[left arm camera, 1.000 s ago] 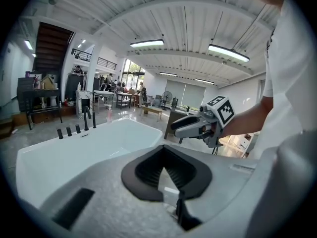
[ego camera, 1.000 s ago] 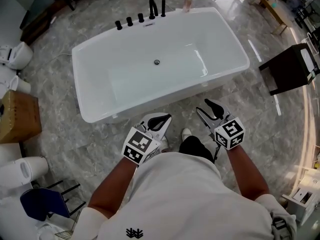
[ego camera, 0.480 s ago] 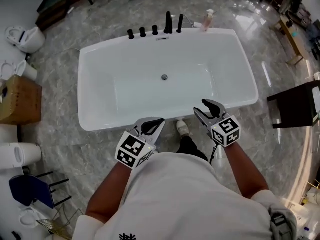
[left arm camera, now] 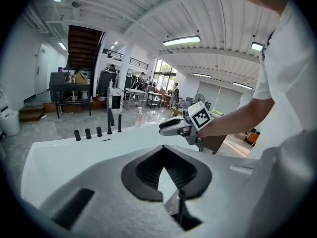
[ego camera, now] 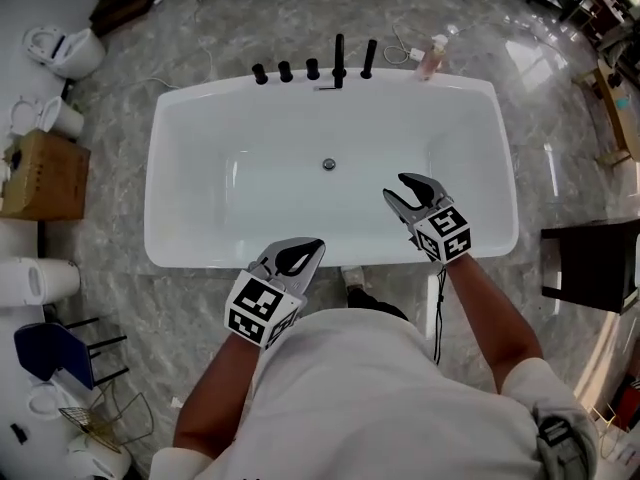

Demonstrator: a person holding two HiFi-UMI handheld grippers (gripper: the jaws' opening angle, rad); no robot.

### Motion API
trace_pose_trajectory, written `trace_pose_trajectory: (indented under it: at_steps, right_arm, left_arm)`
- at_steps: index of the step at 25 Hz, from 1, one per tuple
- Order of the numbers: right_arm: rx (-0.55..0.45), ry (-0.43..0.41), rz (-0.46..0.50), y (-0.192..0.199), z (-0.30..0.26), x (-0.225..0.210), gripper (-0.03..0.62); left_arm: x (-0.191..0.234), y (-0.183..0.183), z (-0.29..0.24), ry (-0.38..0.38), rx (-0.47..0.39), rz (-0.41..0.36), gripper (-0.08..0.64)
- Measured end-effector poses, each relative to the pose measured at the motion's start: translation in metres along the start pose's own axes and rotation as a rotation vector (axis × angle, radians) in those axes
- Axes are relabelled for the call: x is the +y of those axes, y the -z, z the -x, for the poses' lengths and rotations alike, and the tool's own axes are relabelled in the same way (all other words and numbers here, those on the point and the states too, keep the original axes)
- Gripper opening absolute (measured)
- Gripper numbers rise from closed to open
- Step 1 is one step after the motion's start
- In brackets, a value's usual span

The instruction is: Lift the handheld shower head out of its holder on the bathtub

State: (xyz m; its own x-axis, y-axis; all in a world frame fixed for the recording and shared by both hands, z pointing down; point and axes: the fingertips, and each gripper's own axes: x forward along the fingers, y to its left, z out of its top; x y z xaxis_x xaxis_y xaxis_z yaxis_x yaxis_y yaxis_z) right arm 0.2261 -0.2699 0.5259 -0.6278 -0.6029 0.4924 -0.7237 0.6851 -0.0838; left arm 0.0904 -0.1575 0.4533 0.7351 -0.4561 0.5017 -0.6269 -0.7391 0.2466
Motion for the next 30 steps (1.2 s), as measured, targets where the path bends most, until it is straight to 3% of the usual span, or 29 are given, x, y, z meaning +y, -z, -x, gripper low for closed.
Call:
trace_pose_trajectory:
  at_steps: [7,17,30]
  right_arm:
    - [0.024,-0.029,-0.002,0.009,-0.067,-0.092,0.194]
    - [0.068,0.032,-0.029,0.023,-0.165,-0.210,0.195]
    - [0.072,0.117,-0.085,0.019,-0.278,-0.308,0.199]
  left_arm:
    - [0.021,-0.015,-0.051,-0.069,0.031,0.054,0.008]
    - [0.049,-0.029,-0.094,-0.098,0.049,0.078,0.007]
    - [0.078,-0.021,-0.128,-0.091,0.063,0.114,0.007]
